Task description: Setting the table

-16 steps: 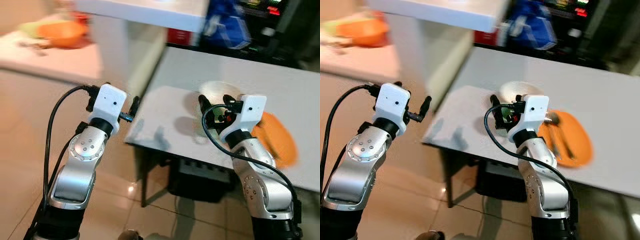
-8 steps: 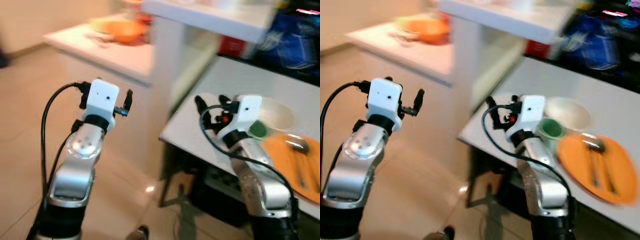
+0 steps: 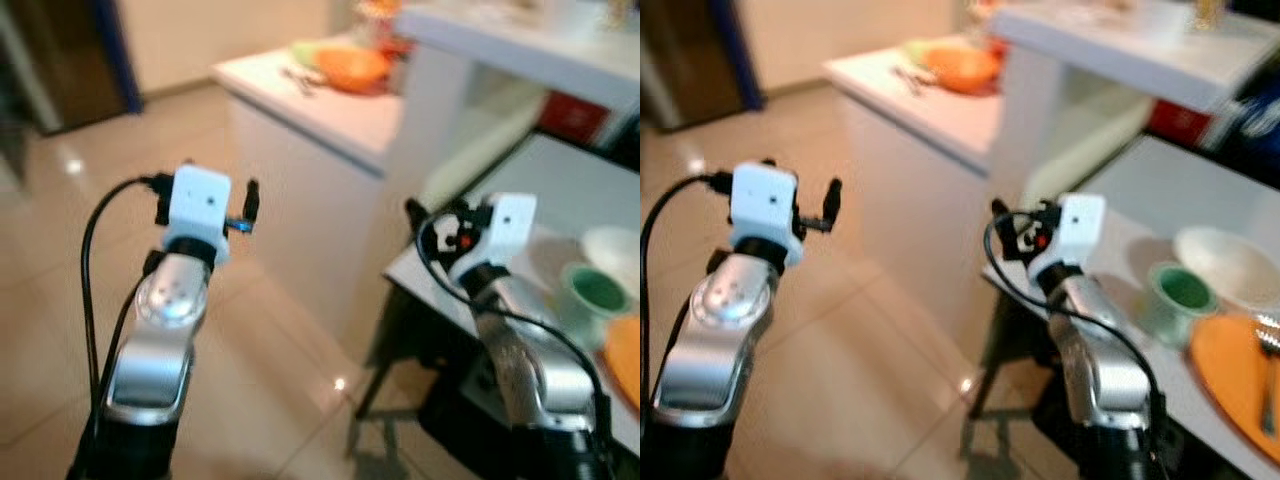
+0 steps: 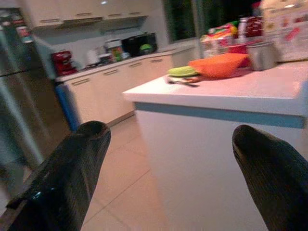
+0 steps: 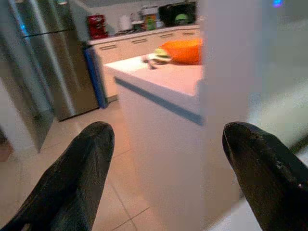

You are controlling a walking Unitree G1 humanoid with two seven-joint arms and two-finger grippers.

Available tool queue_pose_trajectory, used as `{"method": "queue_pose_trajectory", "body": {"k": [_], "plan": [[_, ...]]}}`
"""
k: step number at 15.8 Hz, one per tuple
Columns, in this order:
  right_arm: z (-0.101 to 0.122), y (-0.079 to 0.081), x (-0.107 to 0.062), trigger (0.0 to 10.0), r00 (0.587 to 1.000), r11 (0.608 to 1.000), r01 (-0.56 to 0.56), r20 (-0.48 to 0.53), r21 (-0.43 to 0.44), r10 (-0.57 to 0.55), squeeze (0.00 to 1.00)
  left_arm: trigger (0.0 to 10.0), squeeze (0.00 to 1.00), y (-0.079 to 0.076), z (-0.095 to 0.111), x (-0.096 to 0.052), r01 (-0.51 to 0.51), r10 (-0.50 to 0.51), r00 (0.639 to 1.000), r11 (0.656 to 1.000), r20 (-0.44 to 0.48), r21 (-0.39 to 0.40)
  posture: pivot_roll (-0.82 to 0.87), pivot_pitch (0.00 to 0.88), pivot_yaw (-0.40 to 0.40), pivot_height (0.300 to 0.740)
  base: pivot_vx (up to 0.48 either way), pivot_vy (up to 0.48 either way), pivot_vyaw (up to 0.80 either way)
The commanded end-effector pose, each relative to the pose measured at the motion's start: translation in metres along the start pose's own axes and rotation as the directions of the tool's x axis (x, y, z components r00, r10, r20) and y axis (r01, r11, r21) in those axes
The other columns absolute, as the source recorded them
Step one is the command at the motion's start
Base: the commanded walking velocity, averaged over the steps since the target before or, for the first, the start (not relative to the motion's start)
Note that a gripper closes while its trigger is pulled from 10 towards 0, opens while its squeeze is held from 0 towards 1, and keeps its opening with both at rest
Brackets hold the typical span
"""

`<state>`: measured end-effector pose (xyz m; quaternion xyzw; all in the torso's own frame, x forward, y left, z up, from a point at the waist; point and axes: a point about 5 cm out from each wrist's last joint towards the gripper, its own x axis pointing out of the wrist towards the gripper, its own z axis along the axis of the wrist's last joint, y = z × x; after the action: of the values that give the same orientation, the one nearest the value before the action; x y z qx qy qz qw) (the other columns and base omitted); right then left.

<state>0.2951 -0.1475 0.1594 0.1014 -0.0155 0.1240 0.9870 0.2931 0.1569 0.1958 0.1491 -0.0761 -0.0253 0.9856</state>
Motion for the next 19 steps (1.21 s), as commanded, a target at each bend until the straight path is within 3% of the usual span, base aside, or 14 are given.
{"method": "queue_pose_trajectory", "body": {"k": [1,4,10,16,19], "plan": [[0.000,0.005,0.000,10.0,0.999,0.999,-0.043,-0.011,0.007,0.043,0.00,10.0,0.00,0.001,-0.004,-0.004,0.013,-0.013,1.000,1.000,-0.008,-0.008,0.07,0.000,-0.066,0.740,0.000,0.000,0.80],[-0.003,0.005,-0.005,10.0,0.996,0.997,-0.076,-0.041,0.017,0.077,0.00,10.0,0.00,-0.010,0.003,-0.005,0.070,-0.070,0.996,0.998,0.050,-0.001,0.07,0.000,-0.067,0.740,0.000,0.000,0.80],[-0.007,0.024,-0.008,10.0,0.983,0.984,-0.174,-0.057,0.040,0.176,0.00,10.0,0.00,-0.006,-0.002,-0.012,0.076,-0.075,0.997,0.997,0.035,-0.019,0.08,0.000,-0.078,0.740,0.244,0.000,0.77],[-0.009,0.023,-0.006,10.0,0.985,0.987,-0.148,-0.078,0.064,0.152,0.00,10.0,0.00,0.004,-0.005,-0.016,0.038,-0.038,0.999,0.999,0.005,-0.023,0.07,0.000,-0.083,0.740,0.394,0.000,0.00],[-0.007,0.026,-0.007,10.0,0.984,0.986,-0.163,-0.071,0.027,0.165,0.00,10.0,0.00,0.005,-0.009,-0.020,0.034,-0.034,0.999,0.999,-0.015,-0.026,0.06,0.000,-0.078,0.740,0.398,0.000,0.00]]}}
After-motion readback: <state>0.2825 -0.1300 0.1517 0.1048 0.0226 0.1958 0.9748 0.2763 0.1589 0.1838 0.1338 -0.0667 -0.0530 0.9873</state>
